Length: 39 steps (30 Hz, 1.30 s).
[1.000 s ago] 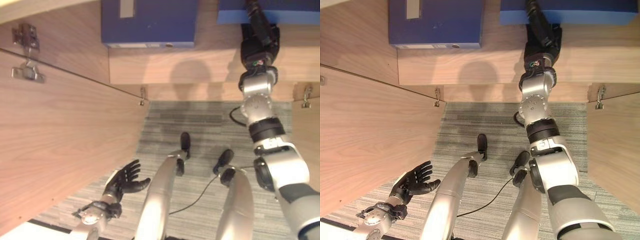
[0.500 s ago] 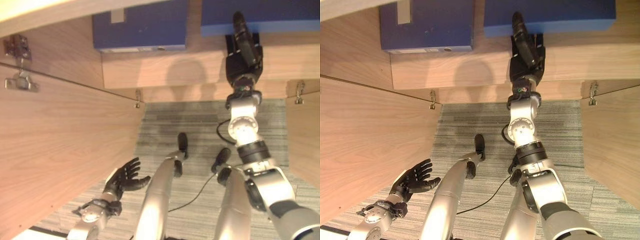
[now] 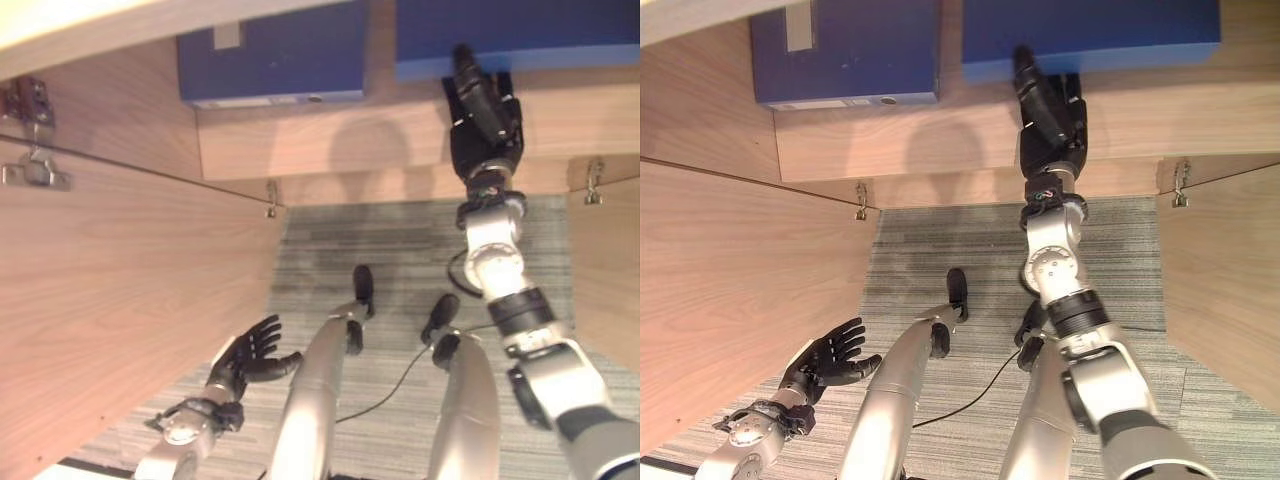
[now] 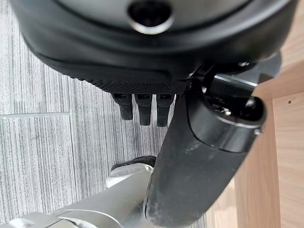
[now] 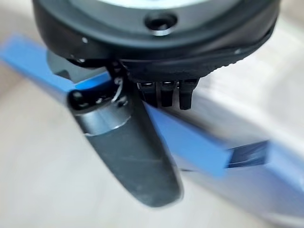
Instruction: Put the empty folder in the office cabinet
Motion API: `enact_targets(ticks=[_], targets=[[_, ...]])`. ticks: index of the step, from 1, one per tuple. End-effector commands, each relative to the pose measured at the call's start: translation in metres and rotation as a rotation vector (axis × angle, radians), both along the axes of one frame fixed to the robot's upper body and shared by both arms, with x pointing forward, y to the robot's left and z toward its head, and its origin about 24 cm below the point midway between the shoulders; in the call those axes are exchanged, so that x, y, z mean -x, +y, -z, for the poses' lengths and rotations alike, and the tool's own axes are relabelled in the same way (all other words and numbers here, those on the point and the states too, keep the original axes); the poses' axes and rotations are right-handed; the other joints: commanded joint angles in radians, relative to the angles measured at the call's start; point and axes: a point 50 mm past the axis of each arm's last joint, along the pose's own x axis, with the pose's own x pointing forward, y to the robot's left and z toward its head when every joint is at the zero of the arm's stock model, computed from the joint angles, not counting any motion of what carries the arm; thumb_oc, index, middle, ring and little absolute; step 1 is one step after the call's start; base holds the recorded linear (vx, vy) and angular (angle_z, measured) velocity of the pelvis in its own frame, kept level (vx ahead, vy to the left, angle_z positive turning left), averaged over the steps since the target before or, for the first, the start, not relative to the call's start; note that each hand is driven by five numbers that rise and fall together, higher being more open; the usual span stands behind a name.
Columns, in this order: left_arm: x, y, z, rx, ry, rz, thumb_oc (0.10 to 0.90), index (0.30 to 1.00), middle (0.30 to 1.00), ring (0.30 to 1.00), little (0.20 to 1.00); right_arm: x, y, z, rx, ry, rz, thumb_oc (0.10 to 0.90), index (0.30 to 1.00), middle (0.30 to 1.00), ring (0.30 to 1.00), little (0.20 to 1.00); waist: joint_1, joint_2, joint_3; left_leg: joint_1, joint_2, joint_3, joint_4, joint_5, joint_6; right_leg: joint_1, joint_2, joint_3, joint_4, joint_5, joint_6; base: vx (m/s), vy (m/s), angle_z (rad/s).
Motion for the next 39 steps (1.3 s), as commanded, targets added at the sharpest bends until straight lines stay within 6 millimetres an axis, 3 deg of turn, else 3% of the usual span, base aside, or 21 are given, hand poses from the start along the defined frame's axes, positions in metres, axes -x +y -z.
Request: enact_targets(ticks=[1,9,10,11,16,17,19,20,21,22,23,28,30,35,39], targets=[[0.027,0.023,-0.002,-0.085,0.057,0.049,0.800,0.900,0.900,0.900,0.900,-0.001,0.015,-0.045,0.266,-0.144,-0.061,0.800,0.900,0.900,0.900,0.900,0.028,-0.031,-0.054,0.039,-0.018,-0.088,-0.006,-0.162,-0.032,0.045,0.034,-0.042,-0.102,-0.015,0.022,0.00,0.000,0.00],[0.027,0.030,-0.008,-0.113,0.061,0.101,0.800,0.900,0.900,0.900,0.900,-0.019,0.014,-0.037,0.686,0.005,-0.035,0.800,0.900,0.900,0.900,0.900,0.037,-0.037,-0.050,0.044,-0.014,-0.087,-0.021,-0.151,-0.036,0.051,0.034,-0.049,-0.115,-0.006,0.022,0.00,0.000,0.00],[0.027,0.032,-0.011,-0.126,0.060,0.120,0.800,0.900,0.900,0.900,0.900,-0.024,0.008,-0.029,0.831,0.068,-0.017,0.800,0.900,0.900,0.900,0.900,0.041,-0.039,-0.047,0.045,-0.013,-0.087,-0.025,-0.147,-0.037,0.052,0.035,-0.052,-0.119,-0.004,0.022,0.00,0.000,0.00],[0.027,0.032,-0.011,-0.124,0.059,0.120,0.800,0.900,0.900,0.900,0.900,-0.024,0.008,-0.029,0.834,0.067,-0.017,0.800,0.900,0.900,0.900,0.900,0.040,-0.038,-0.046,0.045,-0.013,-0.087,-0.025,-0.147,-0.037,0.052,0.035,-0.052,-0.119,-0.004,0.022,0.00,0.000,0.00],[0.028,0.038,-0.021,-0.162,0.040,0.156,0.800,0.900,0.900,0.900,0.900,-0.029,-0.015,-0.027,1.214,0.155,0.096,0.800,0.900,0.900,0.900,0.900,0.042,-0.040,-0.041,0.054,-0.010,-0.089,-0.038,-0.138,-0.040,0.062,0.035,-0.059,-0.130,0.000,0.025,0.00,0.000,0.00],[0.028,0.038,-0.021,-0.162,0.040,0.156,0.800,0.900,0.900,0.900,0.900,-0.029,-0.015,-0.027,1.214,0.155,0.095,0.800,0.900,0.900,0.900,0.900,0.041,-0.040,-0.041,0.054,-0.011,-0.089,-0.038,-0.138,-0.040,0.062,0.035,-0.060,-0.130,0.000,0.025,0.00,0.000,0.00],[0.031,0.043,-0.020,-0.179,0.050,0.149,0.800,0.900,0.900,0.900,0.900,-0.028,-0.022,-0.029,1.502,0.170,0.161,0.800,0.900,0.900,0.900,0.900,0.038,-0.048,-0.040,0.056,-0.010,-0.089,-0.045,-0.136,-0.042,0.067,0.035,-0.062,-0.142,0.004,0.027,0.00,0.000,0.00],[0.031,0.043,-0.020,-0.177,0.049,0.148,0.800,0.900,0.900,0.900,0.900,-0.028,-0.022,-0.030,1.505,0.169,0.161,0.800,0.900,0.900,0.900,0.900,0.037,-0.046,-0.039,0.057,-0.010,-0.090,-0.046,-0.135,-0.042,0.067,0.035,-0.062,-0.143,0.004,0.027,0.00,0.000,0.00],[0.036,0.046,-0.016,-0.184,0.070,0.122,0.800,0.900,0.900,0.900,0.900,-0.024,-0.016,-0.042,1.857,0.102,0.244,0.800,0.900,0.900,0.900,0.900,0.026,-0.059,-0.037,0.059,-0.009,-0.091,-0.055,-0.133,-0.043,0.071,0.037,-0.065,-0.154,0.006,0.027,0.00,0.000,0.00],[0.036,0.046,-0.015,-0.182,0.069,0.122,0.800,0.900,0.900,0.900,0.900,-0.024,-0.016,-0.042,1.859,0.101,0.244,0.800,0.900,0.900,0.900,0.900,0.024,-0.057,-0.036,0.059,-0.009,-0.092,-0.055,-0.133,-0.043,0.071,0.037,-0.066,-0.154,0.006,0.027,0.00,0.000,0.00],[0.037,0.046,-0.016,-0.186,0.064,0.109,0.800,0.900,0.900,0.900,0.900,-0.021,-0.013,-0.049,2.032,0.063,0.303,0.800,0.900,0.900,0.900,0.900,0.017,-0.062,-0.036,0.061,-0.008,-0.093,-0.060,-0.134,-0.043,0.073,0.038,-0.069,-0.161,0.007,0.029,0.00,0.000,0.00],[0.036,0.047,-0.020,-0.194,0.041,0.106,0.800,0.900,0.900,0.900,0.900,-0.015,-0.011,-0.047,2.229,0.012,0.300,0.800,0.900,0.900,0.900,0.900,0.012,-0.064,-0.039,0.062,-0.009,-0.095,-0.067,-0.132,-0.042,0.070,0.037,-0.071,-0.160,0.008,0.032,0.01,-0.004,0.04],[0.034,0.049,-0.024,-0.218,0.029,0.134,0.800,0.900,0.900,0.900,0.900,-0.008,-0.015,-0.034,2.343,0.018,0.187,0.800,0.900,0.900,0.900,0.900,0.010,-0.067,-0.040,0.064,-0.010,-0.097,-0.071,-0.132,-0.043,0.069,0.036,-0.072,-0.159,0.007,0.033,0.00,0.000,0.00],[0.030,0.046,-0.029,-0.227,0.012,0.173,0.800,0.900,0.900,0.900,0.900,-0.002,-0.027,-0.016,2.460,0.094,0.061,0.800,0.900,0.900,0.900,0.900,0.013,-0.065,-0.039,0.067,-0.010,-0.100,-0.078,-0.129,-0.044,0.069,0.031,-0.074,-0.160,0.010,0.036,0.00,0.000,0.00],[0.027,0.043,-0.031,-0.225,-0.005,0.180,0.800,0.900,0.900,0.900,0.900,-0.001,-0.030,-0.012,2.459,0.116,0.021,0.800,0.900,0.900,0.900,0.900,0.013,-0.065,-0.036,0.069,-0.010,-0.099,-0.081,-0.128,-0.045,0.073,0.031,-0.073,-0.165,0.011,0.036,0.00,0.000,0.00]])
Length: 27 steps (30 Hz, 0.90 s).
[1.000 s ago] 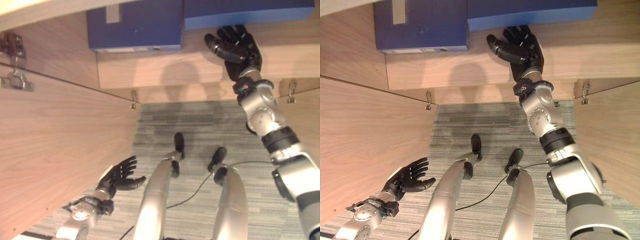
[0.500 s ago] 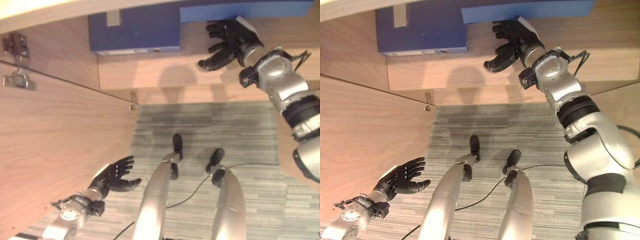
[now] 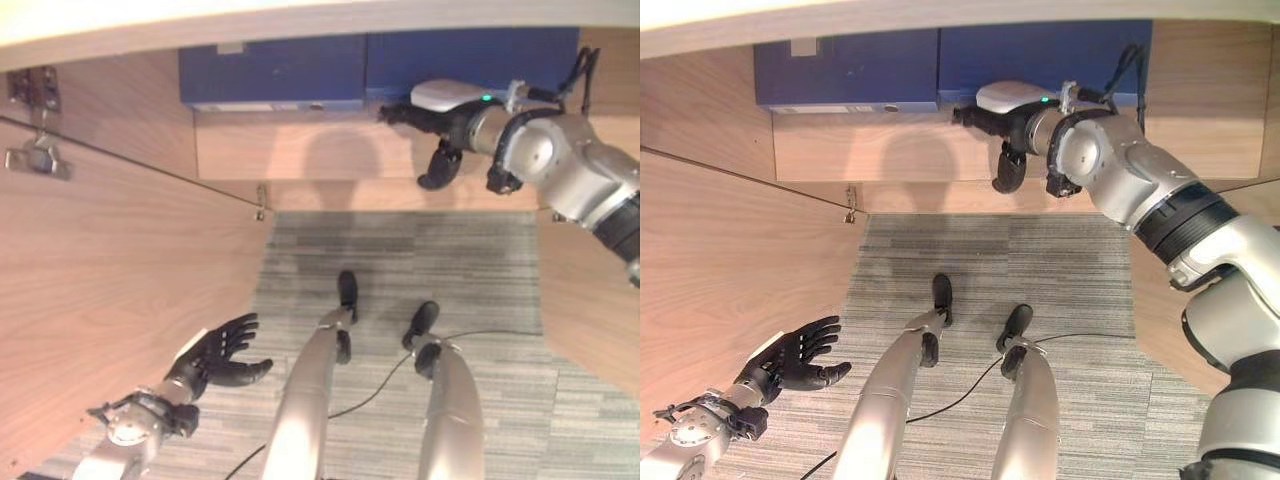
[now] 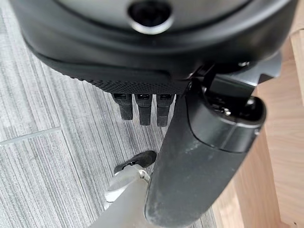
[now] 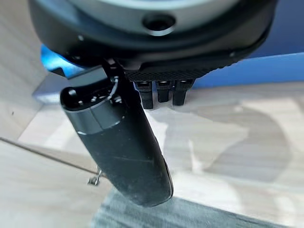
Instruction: Put the empty folder in the office cabinet
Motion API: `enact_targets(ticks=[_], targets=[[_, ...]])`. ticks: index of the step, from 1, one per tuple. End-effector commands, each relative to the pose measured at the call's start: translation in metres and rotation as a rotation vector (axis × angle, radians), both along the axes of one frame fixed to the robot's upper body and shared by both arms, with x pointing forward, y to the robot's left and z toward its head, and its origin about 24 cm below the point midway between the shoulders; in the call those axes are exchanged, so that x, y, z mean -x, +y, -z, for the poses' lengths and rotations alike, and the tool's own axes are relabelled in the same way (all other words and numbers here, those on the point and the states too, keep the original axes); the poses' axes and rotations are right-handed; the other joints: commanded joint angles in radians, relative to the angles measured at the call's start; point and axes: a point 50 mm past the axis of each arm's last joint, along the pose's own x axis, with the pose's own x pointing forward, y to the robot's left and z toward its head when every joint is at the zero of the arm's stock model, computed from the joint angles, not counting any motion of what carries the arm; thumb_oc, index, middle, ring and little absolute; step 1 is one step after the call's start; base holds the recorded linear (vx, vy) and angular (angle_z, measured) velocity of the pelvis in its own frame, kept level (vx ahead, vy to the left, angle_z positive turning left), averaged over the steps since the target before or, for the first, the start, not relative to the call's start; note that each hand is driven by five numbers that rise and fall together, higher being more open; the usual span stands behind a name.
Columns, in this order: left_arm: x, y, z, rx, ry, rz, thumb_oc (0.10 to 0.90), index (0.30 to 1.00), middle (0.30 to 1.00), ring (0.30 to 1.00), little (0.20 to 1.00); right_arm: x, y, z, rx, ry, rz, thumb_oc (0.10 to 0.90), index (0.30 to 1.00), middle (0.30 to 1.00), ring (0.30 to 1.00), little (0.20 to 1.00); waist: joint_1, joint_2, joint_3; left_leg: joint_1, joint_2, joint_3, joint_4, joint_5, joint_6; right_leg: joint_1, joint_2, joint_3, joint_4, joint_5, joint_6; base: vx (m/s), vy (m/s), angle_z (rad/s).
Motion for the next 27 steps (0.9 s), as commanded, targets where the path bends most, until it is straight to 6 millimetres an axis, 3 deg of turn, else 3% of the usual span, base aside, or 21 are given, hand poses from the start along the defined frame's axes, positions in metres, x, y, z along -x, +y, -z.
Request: enact_targets(ticks=[1,7,13,14,16,19,21,22,23,25,27], targets=[[0.018,-0.001,0.001,-0.022,0.024,0.046,0.800,0.900,0.900,0.900,0.900,-0.003,-0.050,0.047,0.099,0.215,0.186,0.800,0.900,0.900,0.900,0.900,0.011,0.010,0.003,0.020,-0.008,-0.086,0.031,-0.180,-0.022,0.023,0.016,-0.035,-0.071,-0.028,0.034,0.00,0.000,0.00],[0.010,-0.011,-0.010,-0.004,-0.028,0.094,0.800,0.900,0.900,0.900,0.900,-0.003,-0.047,0.048,0.062,0.230,0.172,0.800,0.900,0.900,0.900,0.900,0.014,0.015,0.008,0.022,-0.009,-0.084,0.029,-0.178,-0.021,0.023,0.017,-0.034,-0.071,-0.026,0.033,0.00,0.000,0.00],[-0.001,-0.028,-0.040,0.016,-0.127,0.228,0.800,0.900,0.900,0.900,0.900,0.003,-0.041,0.053,0.046,0.259,0.119,0.800,0.900,0.900,0.900,0.900,0.010,0.014,0.009,0.024,-0.010,-0.084,0.027,-0.178,-0.021,0.021,0.017,-0.035,-0.069,-0.024,0.035,0.00,0.000,0.00],[-0.006,-0.039,-0.059,0.046,-0.197,0.296,0.800,0.900,0.900,0.900,0.900,0.002,-0.042,0.053,0.020,0.257,0.120,0.800,0.900,0.900,0.900,0.900,0.011,0.016,0.009,0.025,-0.011,-0.084,0.025,-0.176,-0.022,0.022,0.017,-0.036,-0.072,-0.023,0.036,0.00,0.000,0.00],[-0.012,-0.047,-0.078,0.061,-0.273,0.339,0.800,0.900,0.900,0.900,0.900,0.001,-0.043,0.052,0.000,0.255,0.122,0.800,0.900,0.900,0.900,0.900,0.014,0.017,0.008,0.024,-0.011,-0.085,0.025,-0.176,-0.023,0.023,0.018,-0.037,-0.073,-0.022,0.037,0.00,0.000,0.00],[-0.016,-0.053,-0.094,0.072,-0.350,0.360,0.800,0.900,0.900,0.900,0.900,0.001,-0.045,0.050,-0.031,0.240,0.125,0.800,0.900,0.900,0.900,0.900,0.017,0.017,0.008,0.022,-0.011,-0.086,0.024,-0.175,-0.024,0.022,0.019,-0.038,-0.074,-0.022,0.037,0.00,0.000,0.00],[-0.021,-0.058,-0.118,0.059,-0.481,0.371,0.800,0.900,0.900,0.900,0.900,0.000,-0.049,0.045,-0.072,0.208,0.134,0.800,0.900,0.900,0.900,0.900,0.019,0.016,0.004,0.021,-0.011,-0.086,0.021,-0.174,-0.027,0.021,0.021,-0.039,-0.077,-0.022,0.038,0.00,0.000,0.00],[-0.021,-0.058,-0.118,0.058,-0.481,0.371,0.800,0.900,0.900,0.900,0.900,0.000,-0.049,0.045,-0.073,0.208,0.133,0.800,0.900,0.900,0.900,0.900,0.019,0.015,0.005,0.021,-0.011,-0.086,0.021,-0.174,-0.027,0.021,0.021,-0.039,-0.077,-0.022,0.038,0.00,0.000,0.00],[-0.024,-0.059,-0.136,0.018,-0.589,0.361,0.800,0.900,0.900,0.900,0.900,-0.001,-0.050,0.042,-0.101,0.186,0.137,0.800,0.900,0.900,0.900,0.900,0.019,0.012,0.003,0.020,-0.010,-0.088,0.019,-0.174,-0.028,0.022,0.023,-0.038,-0.082,-0.022,0.038,0.00,0.000,0.00],[-0.026,-0.058,-0.144,-0.018,-0.644,0.337,0.800,0.900,0.900,0.900,0.900,-0.001,-0.050,0.042,-0.111,0.178,0.139,0.800,0.900,0.900,0.900,0.900,0.020,0.008,0.003,0.019,-0.009,-0.090,0.019,-0.175,-0.028,0.021,0.024,-0.039,-0.081,-0.023,0.037,0.00,0.000,0.00],[-0.030,-0.054,-0.167,-0.159,-0.802,0.286,0.800,0.900,0.900,0.900,0.900,-0.002,-0.049,0.033,-0.108,0.132,0.145,0.800,0.900,0.900,0.900,0.900,0.023,0.004,-0.001,0.019,-0.009,-0.094,0.015,-0.178,-0.030,0.019,0.027,-0.036,-0.082,-0.026,0.039,0.00,0.000,0.00]])
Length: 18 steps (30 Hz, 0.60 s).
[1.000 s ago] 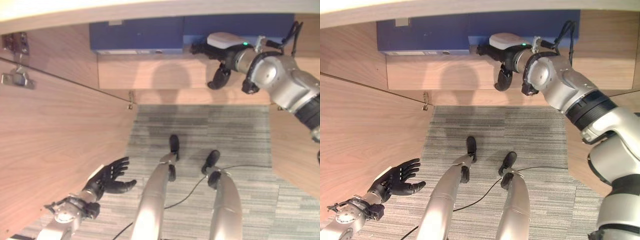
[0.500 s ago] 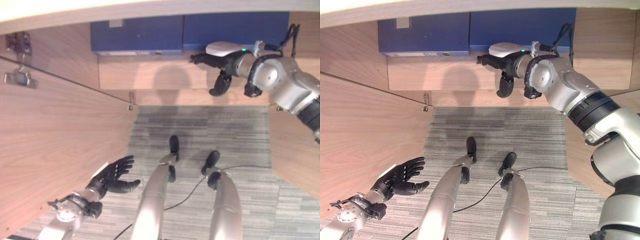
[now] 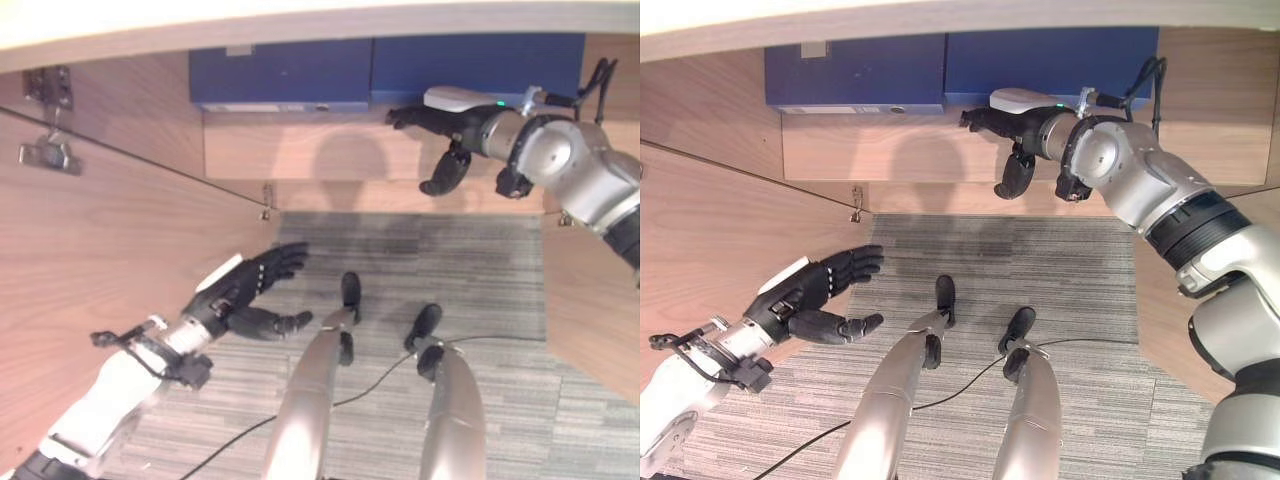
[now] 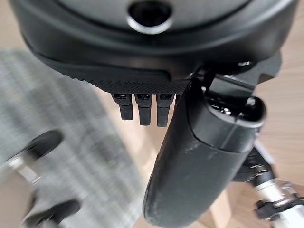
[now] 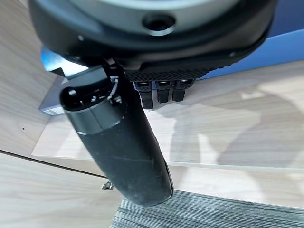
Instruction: Put the empty folder in the office cabinet
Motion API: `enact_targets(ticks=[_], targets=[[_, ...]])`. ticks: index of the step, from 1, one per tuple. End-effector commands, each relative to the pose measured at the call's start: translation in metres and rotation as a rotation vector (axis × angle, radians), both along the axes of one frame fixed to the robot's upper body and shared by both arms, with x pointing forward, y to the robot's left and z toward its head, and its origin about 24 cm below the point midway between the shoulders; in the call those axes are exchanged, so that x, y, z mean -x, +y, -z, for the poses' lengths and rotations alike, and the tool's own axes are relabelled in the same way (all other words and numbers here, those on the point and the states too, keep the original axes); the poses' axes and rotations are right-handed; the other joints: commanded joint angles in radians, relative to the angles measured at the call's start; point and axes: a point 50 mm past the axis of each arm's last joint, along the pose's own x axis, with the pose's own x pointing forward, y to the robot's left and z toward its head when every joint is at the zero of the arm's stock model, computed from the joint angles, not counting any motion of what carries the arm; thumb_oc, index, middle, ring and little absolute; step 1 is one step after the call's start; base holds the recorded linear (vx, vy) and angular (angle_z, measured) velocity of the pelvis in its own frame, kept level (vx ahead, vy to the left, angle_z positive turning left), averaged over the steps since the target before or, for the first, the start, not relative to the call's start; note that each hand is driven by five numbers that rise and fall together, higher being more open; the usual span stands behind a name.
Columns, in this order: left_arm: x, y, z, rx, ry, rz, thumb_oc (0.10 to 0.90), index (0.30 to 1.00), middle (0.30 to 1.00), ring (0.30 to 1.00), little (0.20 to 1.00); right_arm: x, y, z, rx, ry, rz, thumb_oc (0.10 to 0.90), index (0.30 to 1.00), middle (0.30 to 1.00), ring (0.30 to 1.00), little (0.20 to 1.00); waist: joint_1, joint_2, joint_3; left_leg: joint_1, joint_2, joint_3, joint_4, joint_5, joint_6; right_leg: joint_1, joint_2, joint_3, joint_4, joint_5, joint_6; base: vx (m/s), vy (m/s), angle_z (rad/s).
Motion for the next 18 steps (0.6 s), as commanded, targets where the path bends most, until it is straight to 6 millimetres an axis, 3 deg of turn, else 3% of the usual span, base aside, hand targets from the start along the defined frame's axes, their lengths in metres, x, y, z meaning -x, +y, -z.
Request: enact_targets(ticks=[1,2,5,6,9,18], targets=[[0.006,-0.004,-0.045,-0.107,-0.362,-0.074,0.800,0.900,0.900,0.900,0.900,-0.004,-0.026,0.022,0.058,0.066,0.127,0.800,0.900,0.900,0.900,0.900,-0.006,-0.005,0.002,0.004,-0.008,-0.092,0.041,-0.194,-0.022,0.019,0.026,-0.030,-0.089,-0.023,0.051,0.00,0.000,0.00],[0.002,-0.002,-0.054,-0.151,-0.463,-0.145,0.800,0.900,0.900,0.900,0.900,-0.001,-0.015,0.008,0.035,0.003,0.089,0.800,0.900,0.900,0.900,0.900,-0.016,-0.016,0.001,0.005,-0.006,-0.091,0.039,-0.197,-0.023,0.017,0.029,-0.028,-0.091,-0.024,0.052,0.00,0.000,0.00],[-0.005,0.000,-0.064,-0.238,-0.571,-0.236,0.800,0.900,0.900,0.900,0.900,0.005,-0.002,-0.007,0.015,-0.086,0.037,0.800,0.900,0.900,0.900,0.900,-0.027,-0.030,0.003,0.005,-0.003,-0.091,0.037,-0.200,-0.024,0.017,0.031,-0.027,-0.095,-0.023,0.053,0.00,0.000,0.00],[-0.010,0.002,-0.072,-0.303,-0.649,-0.304,0.800,0.900,0.900,0.900,0.900,0.017,0.014,-0.026,0.017,-0.190,-0.038,0.800,0.900,0.900,0.900,0.900,-0.040,-0.045,0.002,0.004,0.000,-0.089,0.035,-0.202,-0.027,0.015,0.033,-0.026,-0.100,-0.021,0.055,0.00,0.000,0.00],[-0.019,-0.002,-0.082,-0.349,-0.723,-0.351,0.800,0.900,0.900,0.900,0.900,0.030,0.025,-0.044,0.027,-0.315,-0.084,0.800,0.900,0.900,0.900,0.900,-0.059,-0.061,0.001,0.003,0.002,-0.086,0.033,-0.206,-0.027,0.013,0.037,-0.022,-0.108,-0.017,0.055,0.00,-0.004,-0.04],[-0.047,-0.009,-0.104,-0.419,-0.798,-0.442,0.800,0.900,0.900,0.900,0.900,0.060,0.063,-0.067,0.046,-0.496,-0.222,0.800,0.900,0.900,0.900,0.900,-0.110,-0.091,0.003,-0.012,0.009,-0.075,0.048,-0.216,-0.021,-0.001,0.050,-0.009,-0.108,-0.010,0.051,0.00,0.009,-0.12]])
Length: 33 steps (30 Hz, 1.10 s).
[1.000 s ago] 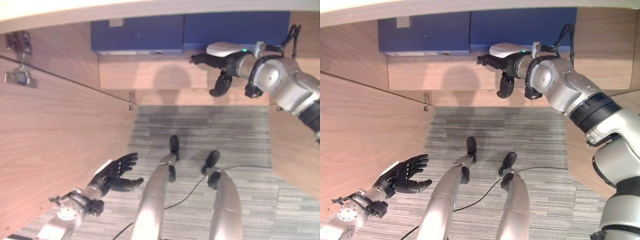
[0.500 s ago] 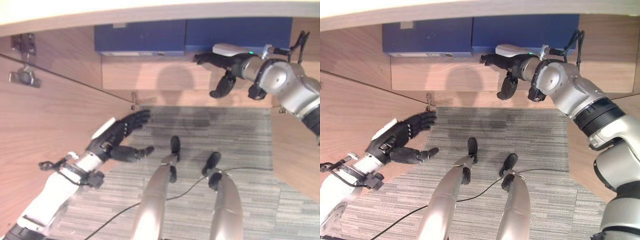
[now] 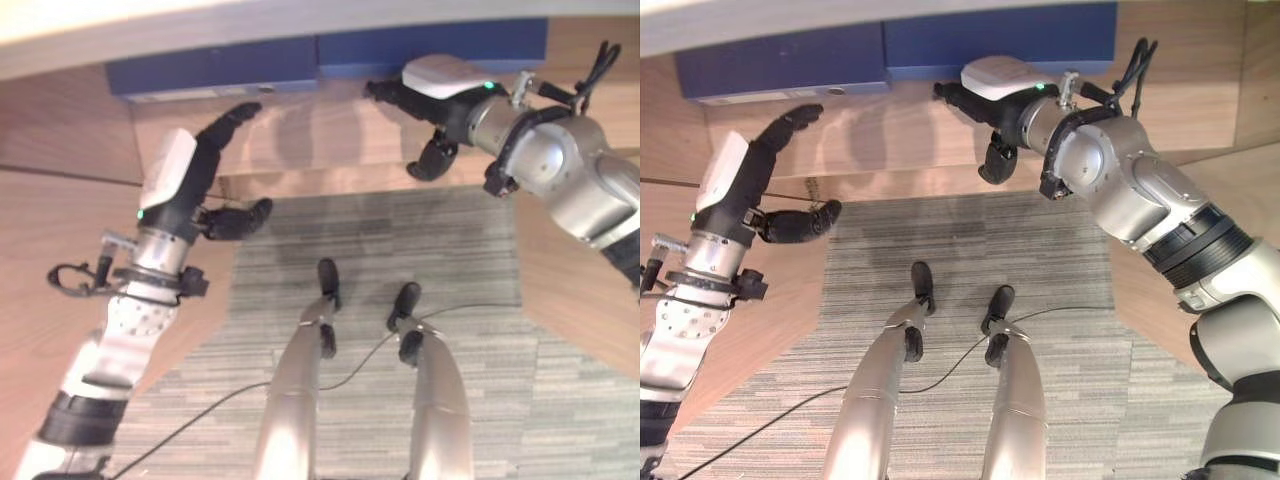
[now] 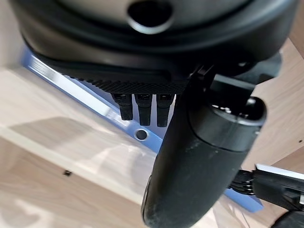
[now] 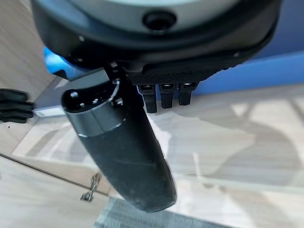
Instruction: Put the empty folder in the office cabinet
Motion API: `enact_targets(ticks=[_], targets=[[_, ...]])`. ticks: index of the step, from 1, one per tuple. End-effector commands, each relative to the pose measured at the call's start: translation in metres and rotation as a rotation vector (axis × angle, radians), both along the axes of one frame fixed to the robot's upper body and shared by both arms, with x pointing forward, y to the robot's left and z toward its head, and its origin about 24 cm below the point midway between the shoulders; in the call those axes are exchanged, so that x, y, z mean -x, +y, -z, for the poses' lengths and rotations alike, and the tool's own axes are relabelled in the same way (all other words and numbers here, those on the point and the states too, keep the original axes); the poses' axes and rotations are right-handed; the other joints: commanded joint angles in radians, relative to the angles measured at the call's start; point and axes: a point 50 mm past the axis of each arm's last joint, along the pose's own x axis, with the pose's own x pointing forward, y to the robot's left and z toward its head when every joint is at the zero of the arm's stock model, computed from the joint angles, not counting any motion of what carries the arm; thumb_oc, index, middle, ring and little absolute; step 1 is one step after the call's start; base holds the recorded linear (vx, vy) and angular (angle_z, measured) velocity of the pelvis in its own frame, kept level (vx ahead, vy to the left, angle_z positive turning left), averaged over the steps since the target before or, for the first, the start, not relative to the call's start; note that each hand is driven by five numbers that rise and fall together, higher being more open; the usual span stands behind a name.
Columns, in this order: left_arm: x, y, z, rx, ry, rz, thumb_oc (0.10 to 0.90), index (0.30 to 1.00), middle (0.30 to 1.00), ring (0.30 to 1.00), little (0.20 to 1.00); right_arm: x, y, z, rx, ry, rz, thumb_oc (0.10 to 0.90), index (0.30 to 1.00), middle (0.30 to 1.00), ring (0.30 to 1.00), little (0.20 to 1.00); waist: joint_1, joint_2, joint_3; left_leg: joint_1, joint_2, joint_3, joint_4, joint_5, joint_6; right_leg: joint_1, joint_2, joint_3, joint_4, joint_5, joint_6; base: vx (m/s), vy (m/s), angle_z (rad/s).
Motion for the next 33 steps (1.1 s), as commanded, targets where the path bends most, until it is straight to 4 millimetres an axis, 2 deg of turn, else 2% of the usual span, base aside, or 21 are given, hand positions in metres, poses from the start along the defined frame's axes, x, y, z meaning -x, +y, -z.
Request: enact_targets(ticks=[1,9,13,23,25,26,28,29,30,31,32,33], targets=[[0.003,-0.009,-0.026,-0.053,-0.167,-0.030,0.800,0.900,0.900,0.900,0.900,0.027,0.023,-0.039,-0.043,-0.207,-0.133,0.800,0.900,0.900,0.900,0.900,-0.001,-0.021,-0.026,0.039,-0.013,-0.096,0.048,-0.217,-0.037,0.047,0.016,-0.034,-0.064,-0.041,0.048,0.00,0.006,-0.03],[-0.025,-0.015,-0.052,-0.118,-0.219,-0.138,0.800,0.900,0.900,0.900,0.900,0.045,0.050,-0.050,-0.075,-0.287,-0.244,0.800,0.900,0.900,0.900,0.900,-0.031,-0.041,-0.025,0.026,-0.009,-0.096,0.057,-0.222,-0.034,0.037,0.026,-0.026,-0.065,-0.037,0.046,0.00,0.001,-0.07],[-0.035,-0.016,-0.058,-0.123,-0.199,-0.161,0.800,0.900,0.900,0.900,0.900,0.053,0.058,-0.054,-0.123,-0.290,-0.308,0.800,0.900,0.900,0.900,0.900,-0.041,-0.049,-0.023,0.019,-0.006,-0.094,0.063,-0.224,-0.032,0.032,0.030,-0.022,-0.065,-0.035,0.045,0.00,0.001,-0.03],[-0.034,0.003,-0.053,-0.127,-0.155,-0.222,0.800,0.900,0.900,0.900,0.900,0.056,0.048,-0.066,-0.163,-0.314,-0.294,0.800,0.900,0.900,0.900,0.900,-0.041,-0.051,-0.023,0.004,-0.004,-0.093,0.083,-0.233,-0.029,0.018,0.034,-0.015,-0.059,-0.033,0.043,0.00,0.000,0.00],[-0.035,0.017,-0.050,-0.140,-0.120,-0.284,0.800,0.900,0.900,0.900,0.900,0.059,0.046,-0.068,-0.170,-0.321,-0.297,0.800,0.900,0.900,0.900,0.900,-0.044,-0.049,-0.024,-0.002,-0.004,-0.092,0.086,-0.233,-0.029,0.014,0.035,-0.014,-0.057,-0.033,0.042,0.00,0.000,0.00],[-0.034,0.030,-0.048,-0.157,-0.094,-0.336,0.800,0.900,0.900,0.900,0.900,0.062,0.045,-0.068,-0.169,-0.314,-0.307,0.800,0.900,0.900,0.900,0.900,-0.044,-0.048,-0.023,-0.004,-0.002,-0.089,0.090,-0.234,-0.029,0.010,0.035,-0.014,-0.054,-0.033,0.041,0.00,0.000,0.00],[-0.033,0.038,-0.048,-0.177,-0.077,-0.364,0.800,0.900,0.900,0.900,0.900,0.063,0.043,-0.066,-0.169,-0.303,-0.310,0.800,0.900,0.900,0.900,0.900,-0.046,-0.050,-0.025,-0.006,-0.001,-0.089,0.094,-0.235,-0.028,0.009,0.036,-0.014,-0.052,-0.033,0.041,0.00,0.004,-0.05],[-0.029,0.054,-0.049,-0.224,-0.052,-0.424,0.800,0.900,0.900,0.900,0.900,0.064,0.039,-0.065,-0.159,-0.295,-0.301,0.800,0.900,0.900,0.900,0.900,-0.045,-0.046,-0.026,-0.008,-0.001,-0.087,0.095,-0.236,-0.028,0.008,0.036,-0.013,-0.049,-0.032,0.040,0.00,0.003,-0.07],[-0.029,0.054,-0.049,-0.225,-0.052,-0.425,0.800,0.900,0.900,0.900,0.900,0.064,0.039,-0.065,-0.160,-0.294,-0.303,0.800,0.900,0.900,0.900,0.900,-0.046,-0.047,-0.026,-0.008,-0.001,-0.087,0.096,-0.236,-0.028,0.008,0.036,-0.013,-0.049,-0.032,0.040,-0.01,0.005,-0.07],[-0.026,0.063,-0.051,-0.250,-0.037,-0.463,0.800,0.900,0.900,0.900,0.900,0.064,0.037,-0.065,-0.150,-0.292,-0.294,0.800,0.900,0.900,0.900,0.900,-0.043,-0.042,-0.025,-0.009,-0.001,-0.086,0.097,-0.236,-0.027,0.007,0.036,-0.012,-0.047,-0.032,0.040,0.00,0.017,-0.04],[-0.021,0.081,-0.051,-0.286,0.002,-0.523,0.800,0.900,0.900,0.900,0.900,0.064,0.032,-0.064,-0.136,-0.286,-0.278,0.800,0.900,0.900,0.900,0.900,-0.039,-0.035,-0.026,-0.009,0.000,-0.086,0.096,-0.236,-0.026,0.005,0.035,-0.010,-0.045,-0.033,0.040,0.00,0.017,-0.04],[-0.020,0.082,-0.051,-0.287,0.003,-0.524,0.800,0.900,0.900,0.900,0.900,0.064,0.032,-0.064,-0.137,-0.285,-0.280,0.800,0.900,0.900,0.900,0.900,-0.040,-0.037,-0.026,-0.009,0.000,-0.085,0.096,-0.236,-0.026,0.005,0.035,-0.010,-0.045,-0.032,0.040,0.00,0.024,-0.06]])
